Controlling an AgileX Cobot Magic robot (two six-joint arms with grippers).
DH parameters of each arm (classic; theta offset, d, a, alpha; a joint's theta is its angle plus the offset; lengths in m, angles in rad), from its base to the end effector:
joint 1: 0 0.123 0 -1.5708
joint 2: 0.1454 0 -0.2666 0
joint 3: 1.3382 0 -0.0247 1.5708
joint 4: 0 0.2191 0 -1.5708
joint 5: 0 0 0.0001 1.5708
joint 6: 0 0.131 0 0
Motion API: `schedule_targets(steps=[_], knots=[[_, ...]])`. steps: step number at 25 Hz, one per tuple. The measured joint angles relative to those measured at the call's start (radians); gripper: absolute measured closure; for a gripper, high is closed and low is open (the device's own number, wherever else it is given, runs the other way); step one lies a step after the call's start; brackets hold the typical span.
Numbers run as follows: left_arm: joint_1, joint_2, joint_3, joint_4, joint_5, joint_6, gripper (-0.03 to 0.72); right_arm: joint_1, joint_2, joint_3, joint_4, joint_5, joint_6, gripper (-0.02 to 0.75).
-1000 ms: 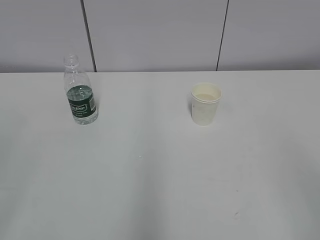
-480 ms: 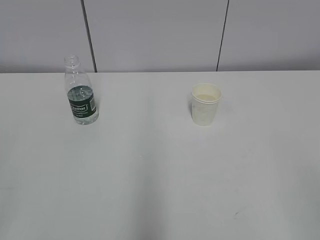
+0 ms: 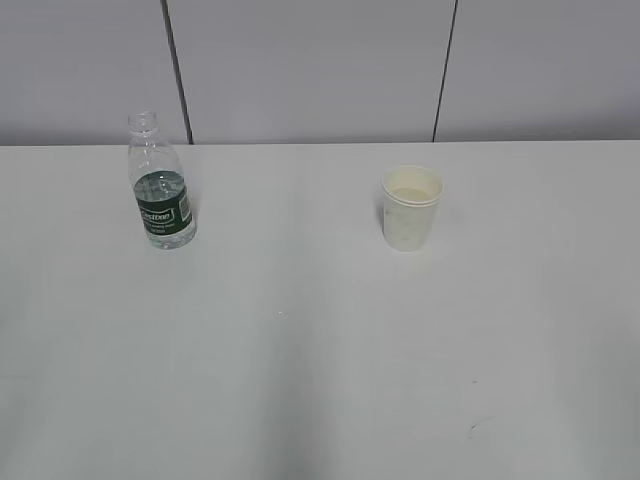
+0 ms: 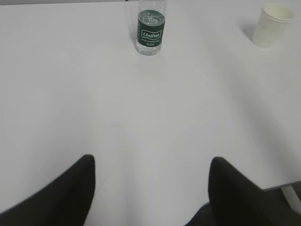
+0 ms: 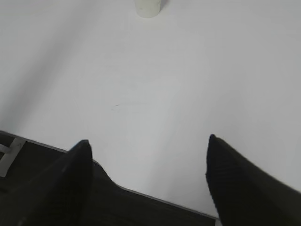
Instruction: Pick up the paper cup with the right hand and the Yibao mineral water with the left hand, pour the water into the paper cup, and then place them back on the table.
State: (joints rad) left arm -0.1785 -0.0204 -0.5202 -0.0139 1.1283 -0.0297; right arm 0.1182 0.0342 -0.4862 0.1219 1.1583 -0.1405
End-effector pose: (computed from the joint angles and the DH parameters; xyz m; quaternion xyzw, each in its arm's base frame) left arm 0.0127 -0.0040 0.2420 0.0646 0.8577 -0.0599 0.5065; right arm 0.0173 0.0168 0.2290 -0.1183 0.8793 0.0557 0.4579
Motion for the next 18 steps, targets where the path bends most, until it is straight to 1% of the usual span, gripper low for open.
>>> schedule_targets(steps=[9,13,18], knots=[[0.0,0.0,0.008,-0.001,-0.012,0.0,0.227,0.0,0.0,0.0,-0.002,-0.004,0.0,0.152],[0.0,0.0,0.008,-0.001,-0.012,0.0,0.227,0.0,0.0,0.0,-0.038,-0.006,0.0,0.152],[0.001,0.0,0.008,0.0,-0.014,0.0,0.228,0.0,-0.007,0.0,-0.048,-0.006,0.0,0.152]])
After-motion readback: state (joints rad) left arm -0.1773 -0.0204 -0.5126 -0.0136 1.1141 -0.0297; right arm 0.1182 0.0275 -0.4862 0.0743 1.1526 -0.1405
